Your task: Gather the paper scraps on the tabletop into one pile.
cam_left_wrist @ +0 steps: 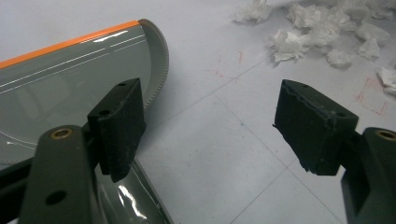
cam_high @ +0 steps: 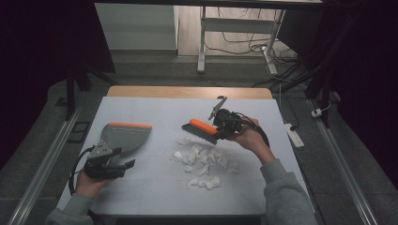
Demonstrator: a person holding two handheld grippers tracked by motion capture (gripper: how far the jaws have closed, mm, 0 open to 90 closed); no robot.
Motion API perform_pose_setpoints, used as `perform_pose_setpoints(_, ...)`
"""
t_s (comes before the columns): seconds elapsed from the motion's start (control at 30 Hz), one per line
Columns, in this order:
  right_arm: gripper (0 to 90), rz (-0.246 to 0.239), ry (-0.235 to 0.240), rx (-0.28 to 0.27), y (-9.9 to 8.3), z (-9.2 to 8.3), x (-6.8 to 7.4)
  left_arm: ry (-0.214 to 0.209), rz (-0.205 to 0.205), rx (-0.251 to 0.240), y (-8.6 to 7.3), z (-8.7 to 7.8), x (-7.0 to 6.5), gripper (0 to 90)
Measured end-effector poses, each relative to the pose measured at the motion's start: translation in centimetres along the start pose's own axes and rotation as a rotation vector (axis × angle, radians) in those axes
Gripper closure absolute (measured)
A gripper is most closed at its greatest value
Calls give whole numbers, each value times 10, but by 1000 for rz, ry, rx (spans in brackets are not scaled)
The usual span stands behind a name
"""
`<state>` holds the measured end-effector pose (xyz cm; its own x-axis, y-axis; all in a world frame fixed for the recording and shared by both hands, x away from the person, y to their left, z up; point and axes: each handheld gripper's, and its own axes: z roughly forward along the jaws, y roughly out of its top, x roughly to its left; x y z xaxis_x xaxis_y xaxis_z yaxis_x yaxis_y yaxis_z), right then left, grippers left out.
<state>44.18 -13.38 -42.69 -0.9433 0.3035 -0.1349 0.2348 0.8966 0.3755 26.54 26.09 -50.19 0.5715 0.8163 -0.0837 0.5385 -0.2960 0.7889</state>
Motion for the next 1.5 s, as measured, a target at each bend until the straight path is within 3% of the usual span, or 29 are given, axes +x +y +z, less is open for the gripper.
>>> perform_pose_setpoints(0.17, 705, 11, -34, -12, 15, 7, -6, 0, 1, 0, 0, 0, 0, 257)
perform_pose_setpoints(0.53, 706, -51, -42, 84, 49, 38, -13, -7, -6, -4, -1, 0, 2, 258)
perform_pose_setpoints(0.63, 706, -75, -29, 127, 51, 46, -8, -10, -7, -4, -2, 0, 2, 258)
perform_pose_setpoints(0.77, 707, -145, -2, 158, 52, 45, 8, -16, -14, -4, -2, 0, 4, 258)
perform_pose_setpoints(0.83, 707, -168, -18, 175, 50, 42, 15, -15, -16, -4, -2, 0, 3, 258)
perform_pose_setpoints(0.9, 707, -179, -11, 178, 48, 41, 18, -14, -14, -4, -2, 0, 3, 258)
perform_pose_setpoints(0.93, 707, -208, 13, 177, 43, 37, 23, -14, -13, -3, -2, 0, 3, 259)
perform_pose_setpoints(1.03, 707, -213, 38, 182, 37, 32, 28, -15, -10, 1, -2, 0, 3, 259)
perform_pose_setpoints(1.13, 706, -206, 42, 142, 28, 24, 29, -14, -11, 2, -2, 1, 3, 259)
perform_pose_setpoints(1.3, 706, -75, 38, 32, 18, 8, 18, -11, -11, 3, -2, 1, 2, 258)
perform_pose_setpoints(1.37, 706, -51, 9, 17, 18, 6, 15, -10, -11, 5, -2, 1, 2, 258)
perform_pose_setpoints(1.5, 706, -62, -65, 38, 25, 12, 10, -8, -12, 7, -2, 2, 2, 258)
